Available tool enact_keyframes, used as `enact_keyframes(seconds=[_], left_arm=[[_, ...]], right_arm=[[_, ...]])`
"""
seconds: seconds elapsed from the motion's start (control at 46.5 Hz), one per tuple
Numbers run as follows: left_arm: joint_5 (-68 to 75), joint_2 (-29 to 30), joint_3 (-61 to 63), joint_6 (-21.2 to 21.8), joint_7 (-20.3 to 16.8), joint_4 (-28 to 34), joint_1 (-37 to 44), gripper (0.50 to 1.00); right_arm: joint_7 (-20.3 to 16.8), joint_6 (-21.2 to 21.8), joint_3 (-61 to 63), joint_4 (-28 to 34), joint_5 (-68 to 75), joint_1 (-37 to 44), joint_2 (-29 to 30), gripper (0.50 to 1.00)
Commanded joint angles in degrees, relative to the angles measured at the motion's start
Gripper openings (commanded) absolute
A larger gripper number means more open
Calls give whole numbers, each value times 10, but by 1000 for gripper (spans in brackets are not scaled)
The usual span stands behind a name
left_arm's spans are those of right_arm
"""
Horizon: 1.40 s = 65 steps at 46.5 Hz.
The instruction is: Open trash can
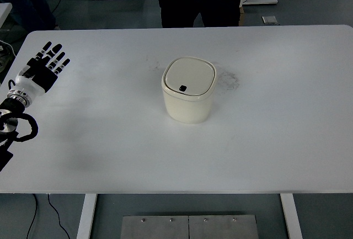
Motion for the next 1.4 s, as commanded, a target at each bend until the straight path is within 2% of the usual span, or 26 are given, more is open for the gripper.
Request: enact_keyframes(seconds=[0.0,1.377], left_arm=[[3,2,0,-3,0,0,0,1000],[4,3,1,3,3,0,-17,1000]], right_arm=[[0,0,0,0,0,0,0,991],[0,0,0,0,0,0,0,991]])
